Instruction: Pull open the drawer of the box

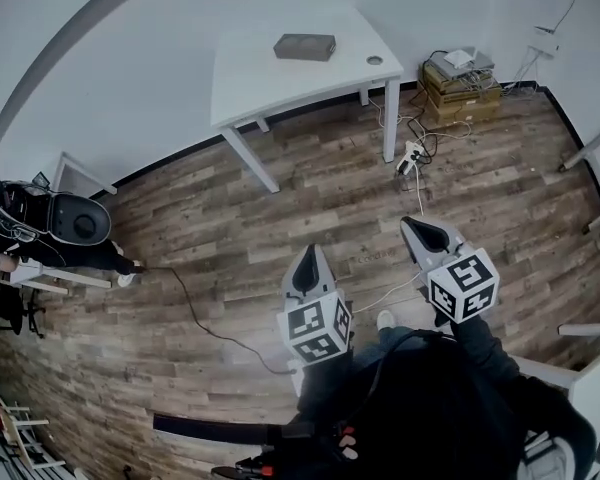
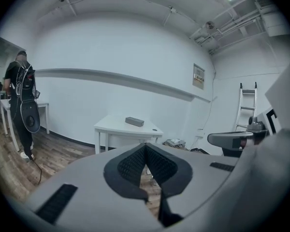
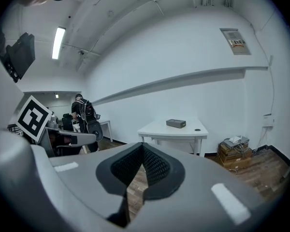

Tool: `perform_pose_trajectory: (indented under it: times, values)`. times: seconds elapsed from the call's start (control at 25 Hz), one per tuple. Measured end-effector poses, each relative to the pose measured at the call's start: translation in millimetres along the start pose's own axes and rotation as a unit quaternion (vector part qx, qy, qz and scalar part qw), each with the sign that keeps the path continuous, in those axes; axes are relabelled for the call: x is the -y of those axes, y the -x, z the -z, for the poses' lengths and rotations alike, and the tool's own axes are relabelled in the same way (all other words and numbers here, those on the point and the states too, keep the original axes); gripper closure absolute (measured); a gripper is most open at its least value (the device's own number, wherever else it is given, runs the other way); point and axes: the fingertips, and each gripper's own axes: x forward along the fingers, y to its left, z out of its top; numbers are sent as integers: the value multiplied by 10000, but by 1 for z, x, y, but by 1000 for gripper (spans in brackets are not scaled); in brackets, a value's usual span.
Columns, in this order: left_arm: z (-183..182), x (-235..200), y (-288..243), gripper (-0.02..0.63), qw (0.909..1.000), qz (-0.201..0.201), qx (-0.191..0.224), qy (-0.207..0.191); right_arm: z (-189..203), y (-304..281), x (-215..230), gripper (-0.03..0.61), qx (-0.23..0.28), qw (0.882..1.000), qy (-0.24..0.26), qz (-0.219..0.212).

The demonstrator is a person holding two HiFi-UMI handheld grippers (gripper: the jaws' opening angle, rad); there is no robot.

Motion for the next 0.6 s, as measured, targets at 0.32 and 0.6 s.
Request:
perform_pose_trajectory:
  times: [0.32,0.6]
  values:
    - [-17,0,-77,620,9997,0,-247,44,-12,-59,58,583,-107,9997,-209,25]
    - [-44,-16,-177,619,9997,106,-231,-26,-29,-144,111,583,-93,9996,-254,78]
